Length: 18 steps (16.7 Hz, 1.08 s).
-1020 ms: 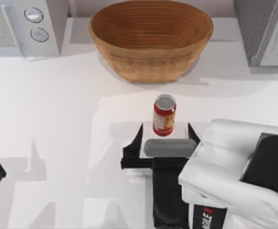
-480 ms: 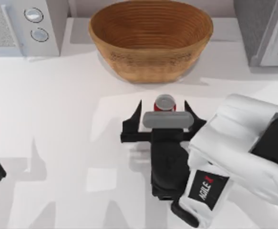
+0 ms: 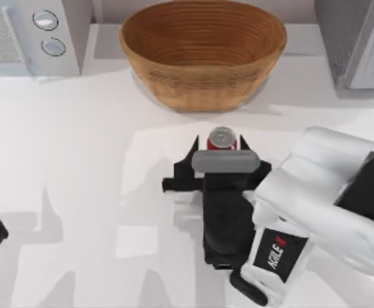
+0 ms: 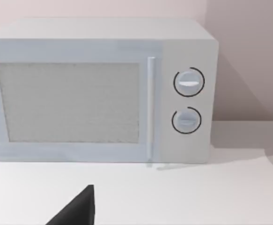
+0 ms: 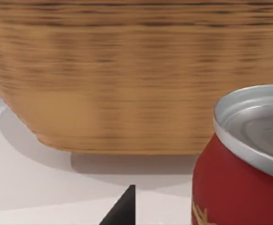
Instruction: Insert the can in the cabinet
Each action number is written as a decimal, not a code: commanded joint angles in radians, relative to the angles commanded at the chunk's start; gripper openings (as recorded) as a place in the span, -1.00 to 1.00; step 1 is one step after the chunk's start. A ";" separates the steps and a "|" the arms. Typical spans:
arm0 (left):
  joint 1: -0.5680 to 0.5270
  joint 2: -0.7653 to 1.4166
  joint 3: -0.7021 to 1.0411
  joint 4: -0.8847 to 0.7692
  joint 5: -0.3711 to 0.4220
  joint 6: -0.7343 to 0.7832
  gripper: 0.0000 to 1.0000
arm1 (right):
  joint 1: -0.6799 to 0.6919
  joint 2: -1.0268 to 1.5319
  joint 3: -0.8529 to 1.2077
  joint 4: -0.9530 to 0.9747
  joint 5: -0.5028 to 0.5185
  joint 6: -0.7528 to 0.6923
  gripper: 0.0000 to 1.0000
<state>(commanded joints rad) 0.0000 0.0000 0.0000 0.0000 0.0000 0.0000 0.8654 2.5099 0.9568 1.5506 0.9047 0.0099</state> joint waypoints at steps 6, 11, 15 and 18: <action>0.000 0.000 0.000 0.000 0.000 0.000 1.00 | 0.000 0.000 0.000 0.000 0.000 0.000 -0.81; 0.000 0.000 0.000 0.000 0.000 0.000 1.00 | 0.000 0.000 0.000 0.000 0.000 0.000 -1.00; 0.000 0.000 0.000 0.000 0.000 0.000 1.00 | 0.000 0.000 0.000 0.000 0.000 0.000 -1.00; 0.000 0.000 0.000 0.000 0.000 0.000 1.00 | 0.002 -0.017 -0.002 -0.015 0.000 0.001 -1.00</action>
<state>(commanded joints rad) 0.0000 0.0000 0.0000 0.0000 0.0000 0.0000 0.8676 2.4927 0.9544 1.5352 0.9049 0.0111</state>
